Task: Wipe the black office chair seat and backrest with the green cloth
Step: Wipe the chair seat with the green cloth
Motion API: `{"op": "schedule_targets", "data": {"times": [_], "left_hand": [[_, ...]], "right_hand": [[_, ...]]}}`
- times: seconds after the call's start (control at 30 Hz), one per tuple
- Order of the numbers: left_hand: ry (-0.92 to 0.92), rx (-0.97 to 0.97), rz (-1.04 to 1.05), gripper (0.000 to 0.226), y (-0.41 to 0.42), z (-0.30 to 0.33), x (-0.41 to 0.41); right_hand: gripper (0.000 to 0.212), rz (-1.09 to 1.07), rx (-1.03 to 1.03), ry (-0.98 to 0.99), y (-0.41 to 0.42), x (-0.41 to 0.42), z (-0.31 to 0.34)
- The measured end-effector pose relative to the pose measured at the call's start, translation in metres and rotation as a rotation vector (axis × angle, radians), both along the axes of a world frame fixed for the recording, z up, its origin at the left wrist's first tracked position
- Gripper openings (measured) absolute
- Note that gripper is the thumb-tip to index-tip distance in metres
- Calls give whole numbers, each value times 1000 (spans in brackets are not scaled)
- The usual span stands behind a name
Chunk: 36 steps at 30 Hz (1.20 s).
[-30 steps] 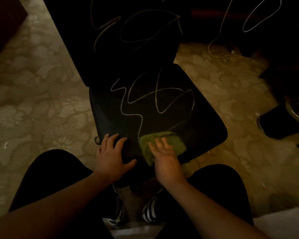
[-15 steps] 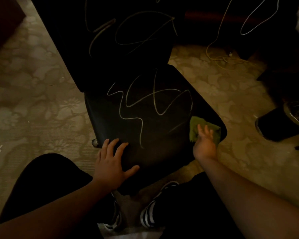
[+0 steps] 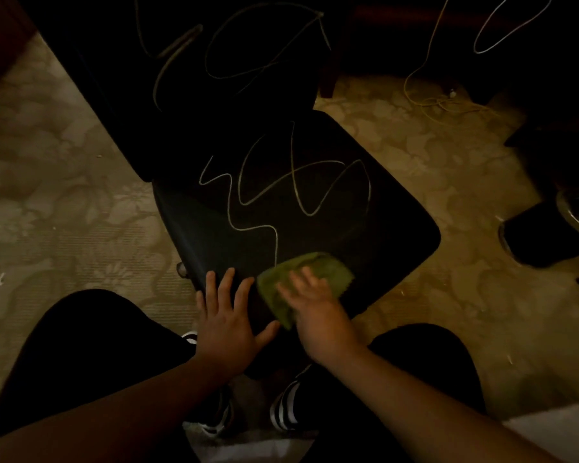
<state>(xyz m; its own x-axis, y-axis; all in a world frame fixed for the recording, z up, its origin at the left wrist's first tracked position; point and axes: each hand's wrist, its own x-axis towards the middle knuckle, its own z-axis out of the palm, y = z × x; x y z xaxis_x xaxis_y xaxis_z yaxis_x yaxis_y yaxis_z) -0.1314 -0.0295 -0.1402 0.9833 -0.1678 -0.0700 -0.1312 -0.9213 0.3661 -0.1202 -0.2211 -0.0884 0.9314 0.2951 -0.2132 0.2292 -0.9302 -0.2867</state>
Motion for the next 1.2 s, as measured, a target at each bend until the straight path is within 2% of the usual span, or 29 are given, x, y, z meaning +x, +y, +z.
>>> {"op": "schedule_targets", "data": {"times": [0.1,0.17,0.27,0.33,0.4,0.53,0.6,0.67,0.77,0.83,0.9,1.0,1.07,1.13,1.2], "left_hand": [[4,24,-22,98,6,5,3],[21,13,-59,99,17,11,10],[27,-65,-99,99,32,14,16],[36,-139,-79,101,31,13,14],[52,-170,-37,105,23,11,10],[28,-192,-33,110,15,6,8],[21,-177,-43,112,21,7,11],[38,-149,-39,115,26,11,16],[37,-160,22,109,33,17,22],[42,-165,65,106,36,19,27],[56,-150,76,107,37,18,30],[36,-133,84,108,36,17,33],[13,-125,65,105,37,16,35],[-26,-133,50,101,40,18,38],[-52,-138,47,94,43,21,42]], "right_hand": [[70,100,61,-47,-8,0,-5],[72,-51,57,-128,-32,12,-12],[65,-385,103,-160,-57,21,-14],[64,-426,92,-141,-51,18,-14],[70,-356,48,-97,-32,12,-11],[68,131,33,26,18,-10,-5],[66,221,57,25,20,-10,-7],[70,163,48,-40,8,0,-13],[71,-156,58,-146,-12,18,-16],[68,-270,78,-147,-9,23,-15],[68,-229,61,-93,7,21,-12],[69,103,96,-23,35,11,-10],[63,236,140,-16,39,11,-11],[62,229,133,-41,31,22,-11],[64,98,116,-73,22,37,-12]]}}
